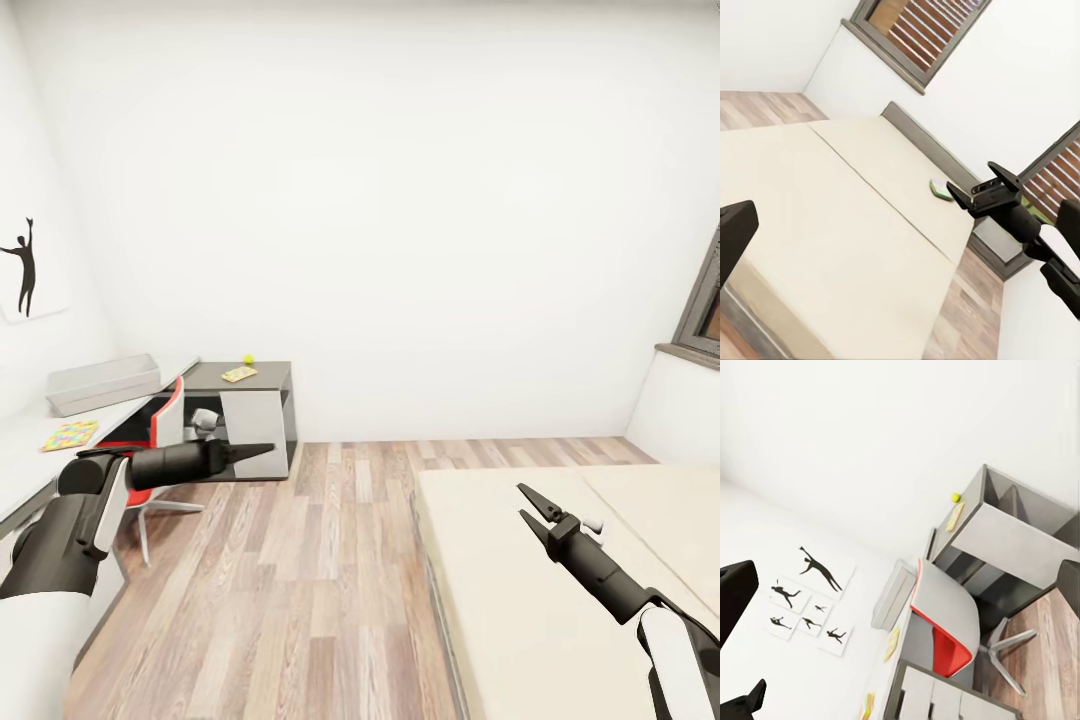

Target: Put all the toys in the child's room - the three board games (two on the bed and one on the table), the two jigsaw puzzles on the table, and the tennis ball on the table - inside the toy box on the table in the child's room.

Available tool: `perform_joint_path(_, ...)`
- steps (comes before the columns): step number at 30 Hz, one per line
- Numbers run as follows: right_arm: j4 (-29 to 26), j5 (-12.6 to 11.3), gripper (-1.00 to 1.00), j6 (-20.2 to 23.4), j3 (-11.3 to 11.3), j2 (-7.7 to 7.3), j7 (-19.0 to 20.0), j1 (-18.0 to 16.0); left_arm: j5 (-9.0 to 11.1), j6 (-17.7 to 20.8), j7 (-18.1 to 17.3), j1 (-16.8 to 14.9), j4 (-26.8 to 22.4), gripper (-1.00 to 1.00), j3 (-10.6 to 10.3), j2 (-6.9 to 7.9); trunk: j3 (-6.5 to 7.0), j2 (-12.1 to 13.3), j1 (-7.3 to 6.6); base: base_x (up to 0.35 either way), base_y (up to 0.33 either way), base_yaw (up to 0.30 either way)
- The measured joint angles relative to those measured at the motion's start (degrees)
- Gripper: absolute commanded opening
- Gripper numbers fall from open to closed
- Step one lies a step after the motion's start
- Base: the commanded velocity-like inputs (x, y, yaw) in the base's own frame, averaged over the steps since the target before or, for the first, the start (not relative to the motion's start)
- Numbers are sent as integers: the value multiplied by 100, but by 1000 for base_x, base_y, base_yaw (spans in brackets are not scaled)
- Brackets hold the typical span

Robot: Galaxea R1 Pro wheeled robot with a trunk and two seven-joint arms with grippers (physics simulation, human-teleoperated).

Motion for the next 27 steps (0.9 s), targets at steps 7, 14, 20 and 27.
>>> perform_joint_path(7, 0, 0, 100, 0, 0, 0, 0, 0, 0, 0, 0, 0, 0, 100, 0, 0, 0, 0, 0, 0, -286, 0)
perform_joint_path(14, 0, 0, 100, 0, 0, 0, 0, 0, 0, -1, 0, 0, 0, 100, 0, 0, 0, 0, 0, 0, -286, 0)
perform_joint_path(20, 0, 0, 100, 0, 0, 0, 0, 0, 0, 0, 0, 0, 0, 100, 0, -2, 0, 0, 0, 0, -287, 0)
perform_joint_path(27, 1, 0, 100, 0, 0, 0, 0, 0, 0, -2, 0, 0, 0, 100, 0, -2, 0, 0, 0, 0, -287, 0)
